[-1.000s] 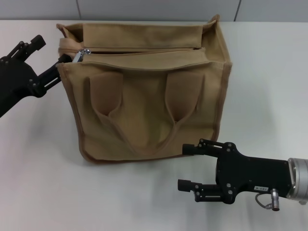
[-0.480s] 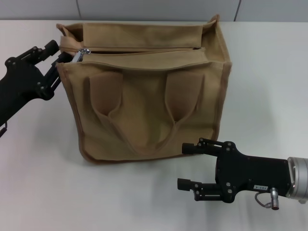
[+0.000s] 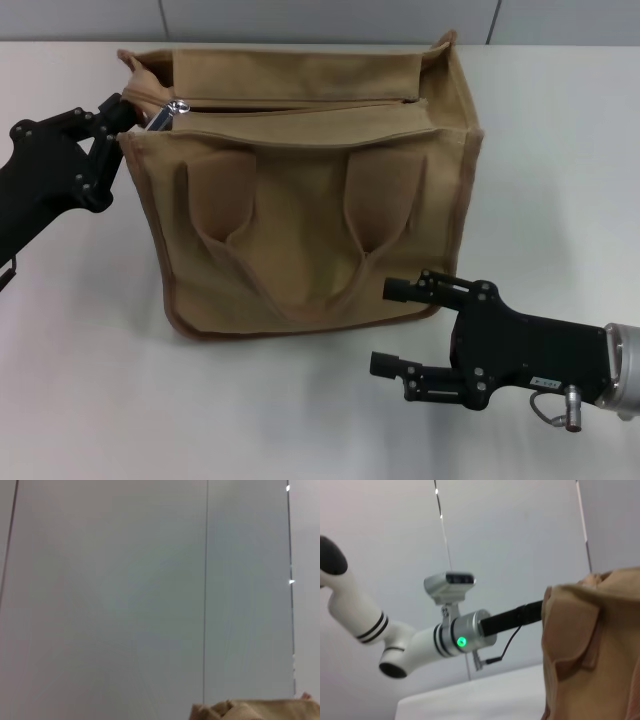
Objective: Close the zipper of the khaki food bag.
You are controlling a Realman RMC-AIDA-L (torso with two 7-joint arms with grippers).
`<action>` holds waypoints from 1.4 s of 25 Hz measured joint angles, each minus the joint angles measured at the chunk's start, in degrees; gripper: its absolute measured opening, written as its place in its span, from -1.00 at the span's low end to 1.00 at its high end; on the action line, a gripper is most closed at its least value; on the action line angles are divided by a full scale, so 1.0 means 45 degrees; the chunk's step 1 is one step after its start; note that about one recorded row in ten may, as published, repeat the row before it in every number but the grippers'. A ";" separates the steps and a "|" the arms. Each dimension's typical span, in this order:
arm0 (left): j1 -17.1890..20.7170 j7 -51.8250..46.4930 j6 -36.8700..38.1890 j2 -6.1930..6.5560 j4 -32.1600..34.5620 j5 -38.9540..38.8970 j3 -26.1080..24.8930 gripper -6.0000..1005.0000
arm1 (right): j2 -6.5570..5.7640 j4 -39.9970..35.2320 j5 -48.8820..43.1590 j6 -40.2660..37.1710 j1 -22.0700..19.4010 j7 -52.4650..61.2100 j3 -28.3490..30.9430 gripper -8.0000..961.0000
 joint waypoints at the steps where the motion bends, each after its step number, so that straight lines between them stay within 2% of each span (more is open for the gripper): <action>1: 0.0011 -0.0025 0.0137 0.0000 0.0001 -0.0007 -0.0001 -0.84 | 0.0000 0.0022 0.0107 -0.0047 -0.0033 -0.0073 0.0011 0.65; 2: 0.0024 -0.0073 0.0333 0.0000 0.0004 -0.0007 -0.0002 -0.93 | 0.0000 0.0031 0.0235 -0.0172 -0.0094 -0.0148 0.0073 0.65; 6: 0.0029 -0.0113 0.0602 0.0000 0.0004 -0.0003 -0.0002 -0.93 | 0.0000 0.0173 0.0465 -0.0508 -0.0150 -0.0667 0.0130 0.65; 11: 0.0031 -0.0151 0.1220 0.0002 -0.0156 0.0057 -0.0002 -0.93 | 0.0000 0.1003 0.2212 -0.1088 -0.0152 -0.1850 0.0135 0.65; 14: 0.0030 -0.0193 0.1562 -0.0006 -0.0173 0.0073 0.0038 -0.92 | 0.0000 0.1478 0.2677 -0.1359 0.0356 -0.1163 0.0147 0.65; 18: -0.0022 -0.0471 0.1956 -0.0006 -0.0183 0.0061 0.0168 -0.92 | 0.0015 0.1680 0.2930 -0.1200 0.1333 0.1176 0.0363 0.65; 21: -0.0109 -0.0670 0.2218 -0.0004 -0.0189 0.0046 0.0174 -0.92 | 0.0050 0.1869 0.2955 -0.0988 0.1734 0.1048 0.0826 0.65; 25: -0.0267 -0.0775 0.2552 -0.0009 -0.0240 0.0074 0.0186 -0.92 | 0.0066 0.2632 0.2962 -0.1012 0.1846 -0.1468 0.2163 0.65; 28: -0.0388 -0.0873 0.2618 -0.0014 -0.0339 0.0081 0.0268 -0.92 | 0.0066 0.3652 0.2965 -0.0899 0.1805 -0.4588 0.3248 0.65; 31: -0.0462 -0.0882 0.2625 -0.0017 -0.0382 0.0083 0.0483 -0.92 | 0.0065 0.4740 0.2953 -0.0239 0.1886 -0.7628 0.3810 0.66; 32: -0.0512 -0.0884 0.2577 -0.0020 -0.0443 0.0084 0.0560 -0.92 | 0.0064 0.5428 0.2908 0.0490 0.1978 -0.9315 0.4172 0.66; 35: -0.0551 -0.0885 0.2491 -0.0021 -0.0463 0.0090 0.0568 -0.92 | 0.0062 0.5936 0.2876 0.1241 0.2056 -1.0699 0.4520 0.65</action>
